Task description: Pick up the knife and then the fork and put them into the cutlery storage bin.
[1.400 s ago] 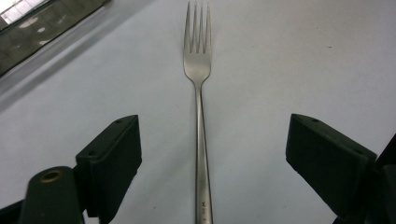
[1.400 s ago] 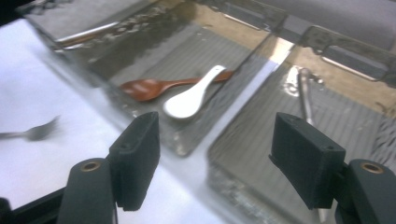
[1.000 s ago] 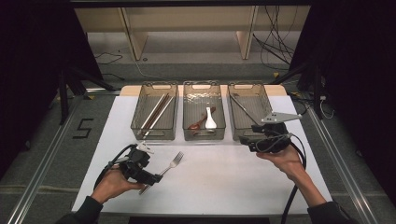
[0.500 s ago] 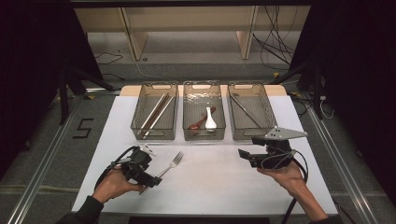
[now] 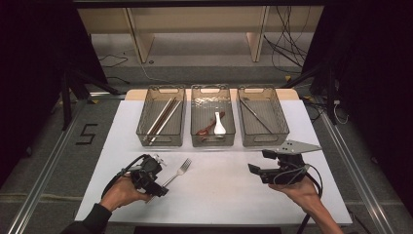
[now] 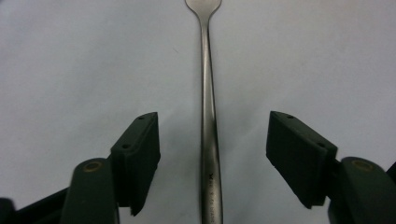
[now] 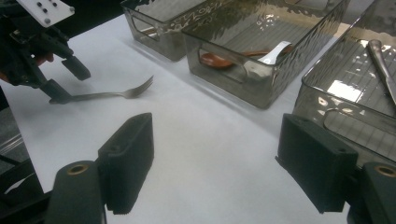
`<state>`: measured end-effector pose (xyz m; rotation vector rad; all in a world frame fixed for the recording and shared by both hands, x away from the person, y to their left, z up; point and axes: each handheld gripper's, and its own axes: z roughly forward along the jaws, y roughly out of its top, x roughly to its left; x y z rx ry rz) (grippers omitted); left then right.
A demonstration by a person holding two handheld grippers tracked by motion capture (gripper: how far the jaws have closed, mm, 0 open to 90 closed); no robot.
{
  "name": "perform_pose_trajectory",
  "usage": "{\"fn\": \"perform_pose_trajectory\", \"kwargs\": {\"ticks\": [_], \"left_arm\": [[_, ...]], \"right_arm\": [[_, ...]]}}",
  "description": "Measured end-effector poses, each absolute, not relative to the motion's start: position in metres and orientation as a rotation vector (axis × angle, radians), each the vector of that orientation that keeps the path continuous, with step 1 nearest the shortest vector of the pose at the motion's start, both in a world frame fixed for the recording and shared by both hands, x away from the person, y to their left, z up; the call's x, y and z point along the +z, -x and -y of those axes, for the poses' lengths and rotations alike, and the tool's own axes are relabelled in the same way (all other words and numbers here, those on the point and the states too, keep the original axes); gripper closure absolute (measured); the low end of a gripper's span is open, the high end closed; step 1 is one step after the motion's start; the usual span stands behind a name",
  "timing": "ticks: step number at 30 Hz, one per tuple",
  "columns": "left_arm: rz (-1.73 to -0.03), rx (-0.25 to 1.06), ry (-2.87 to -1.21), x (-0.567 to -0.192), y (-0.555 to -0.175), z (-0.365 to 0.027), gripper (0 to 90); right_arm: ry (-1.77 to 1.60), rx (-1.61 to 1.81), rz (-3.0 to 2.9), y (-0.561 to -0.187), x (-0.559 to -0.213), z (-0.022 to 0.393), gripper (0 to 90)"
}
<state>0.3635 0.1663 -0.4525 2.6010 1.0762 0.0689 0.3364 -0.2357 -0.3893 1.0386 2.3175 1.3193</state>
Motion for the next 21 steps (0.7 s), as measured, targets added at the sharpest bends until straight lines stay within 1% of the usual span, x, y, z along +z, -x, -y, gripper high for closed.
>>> {"fn": "perform_pose_trajectory", "kwargs": {"ticks": [7, 12, 16, 21], "left_arm": [[-1.067, 0.046, -2.63, -0.455, -0.367, -0.162, 45.4], [-1.059, 0.067, -2.654, -0.457, -0.37, -0.16, 53.3], [-1.046, 0.058, -2.653, -0.457, -0.373, -0.158, 60.7], [-1.029, 0.046, -2.677, -0.459, -0.375, -0.153, 67.3]], "right_arm": [[-1.033, 1.317, -2.33, -0.332, -0.39, 0.235, 27.8], [-1.028, 1.322, -2.335, -0.331, -0.391, 0.234, 27.8], [-1.022, 1.322, -2.339, -0.331, -0.391, 0.233, 27.9], [-1.013, 1.324, -2.344, -0.332, -0.391, 0.232, 27.9]]}}
